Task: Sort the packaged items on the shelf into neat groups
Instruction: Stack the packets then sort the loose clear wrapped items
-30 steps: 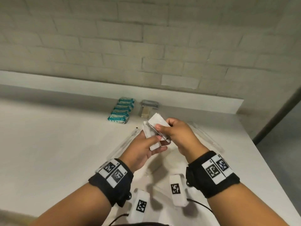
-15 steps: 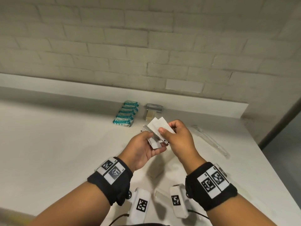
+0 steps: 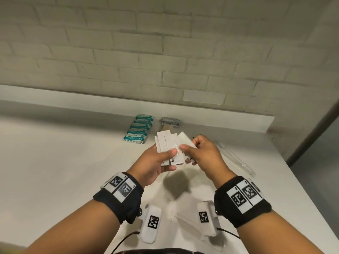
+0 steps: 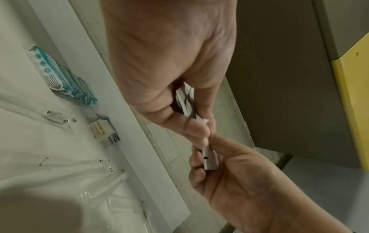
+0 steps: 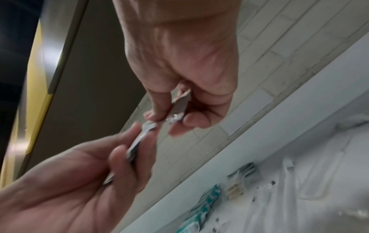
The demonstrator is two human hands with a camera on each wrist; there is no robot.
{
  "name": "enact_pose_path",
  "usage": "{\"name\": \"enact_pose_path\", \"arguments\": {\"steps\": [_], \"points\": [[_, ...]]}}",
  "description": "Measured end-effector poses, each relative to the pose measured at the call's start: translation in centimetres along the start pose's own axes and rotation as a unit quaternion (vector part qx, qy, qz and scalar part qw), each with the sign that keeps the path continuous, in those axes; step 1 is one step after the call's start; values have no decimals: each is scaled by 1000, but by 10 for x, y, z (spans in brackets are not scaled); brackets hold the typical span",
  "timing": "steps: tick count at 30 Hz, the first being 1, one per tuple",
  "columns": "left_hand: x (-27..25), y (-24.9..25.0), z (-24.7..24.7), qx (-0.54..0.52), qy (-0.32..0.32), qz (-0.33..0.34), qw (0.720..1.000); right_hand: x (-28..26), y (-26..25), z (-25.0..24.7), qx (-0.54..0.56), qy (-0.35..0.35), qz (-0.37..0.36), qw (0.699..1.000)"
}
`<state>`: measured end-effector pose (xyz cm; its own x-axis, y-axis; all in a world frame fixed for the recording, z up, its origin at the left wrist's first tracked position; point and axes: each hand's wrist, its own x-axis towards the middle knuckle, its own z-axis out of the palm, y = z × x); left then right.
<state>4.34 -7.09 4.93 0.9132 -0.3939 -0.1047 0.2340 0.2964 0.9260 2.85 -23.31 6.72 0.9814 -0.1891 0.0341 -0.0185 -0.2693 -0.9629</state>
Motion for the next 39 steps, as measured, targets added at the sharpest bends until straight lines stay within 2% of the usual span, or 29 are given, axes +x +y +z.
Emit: {"name": "enact_pose_path", "arguments": {"steps": [2,4,6,9,12,16,20,23,25,26,27,28,30,31,32,33,35,38,39], "points": [[1,0,0,-3,8,-4,1000,2,-4,-7,31,23,-13,999],[3,2,1,-13,2,-5,1000,2,-7,-11,-2,36,-69,997],[4,4,2,-28,-9,2,1000,-1,-9,-9,-70,1,-119,990],[5,8,4,-48,-21,17,999,-7,-8,-3,-119,-69,-144,980],[6,9,3,-33,-17,27,999,-6,-4,-1,-92,-59,-125,986],[6,7,0,-2,-14,23,1000,-5,-7,1,10,-64,-48,997],[5,6,-2,12,-13,12,1000,-5,-8,1,101,-101,-8,990],[7,6,-3,15,-8,12,1000,-2,-4,2,93,-60,-12,994],[8,7,-3,14,7,14,1000,4,-4,-2,19,27,-57,998],[9,7,-3,6,13,13,1000,7,-4,-4,-56,73,-107,990],[10,8,-3,-8,14,11,1000,7,-4,-5,-151,103,-172,968],[10,9,-3,-27,11,9,1000,6,-5,-5,-248,110,-246,930],[12,11,-3,-60,7,5,998,5,-1,-4,-403,79,-373,832],[13,12,-4,-65,11,3,998,5,2,-3,-450,57,-405,794],[14,13,-4,-60,19,2,998,6,6,-3,-475,40,-418,774],[15,13,-5,-48,28,2,998,7,8,-4,-482,25,-421,768],[17,11,-8,-24,48,1,999,8,7,-9,-457,9,-400,794],[18,9,-12,-7,75,7,997,13,-1,-22,-349,16,-296,889],[18,8,-13,2,77,5,997,16,-6,-27,-327,8,-268,906]]}}
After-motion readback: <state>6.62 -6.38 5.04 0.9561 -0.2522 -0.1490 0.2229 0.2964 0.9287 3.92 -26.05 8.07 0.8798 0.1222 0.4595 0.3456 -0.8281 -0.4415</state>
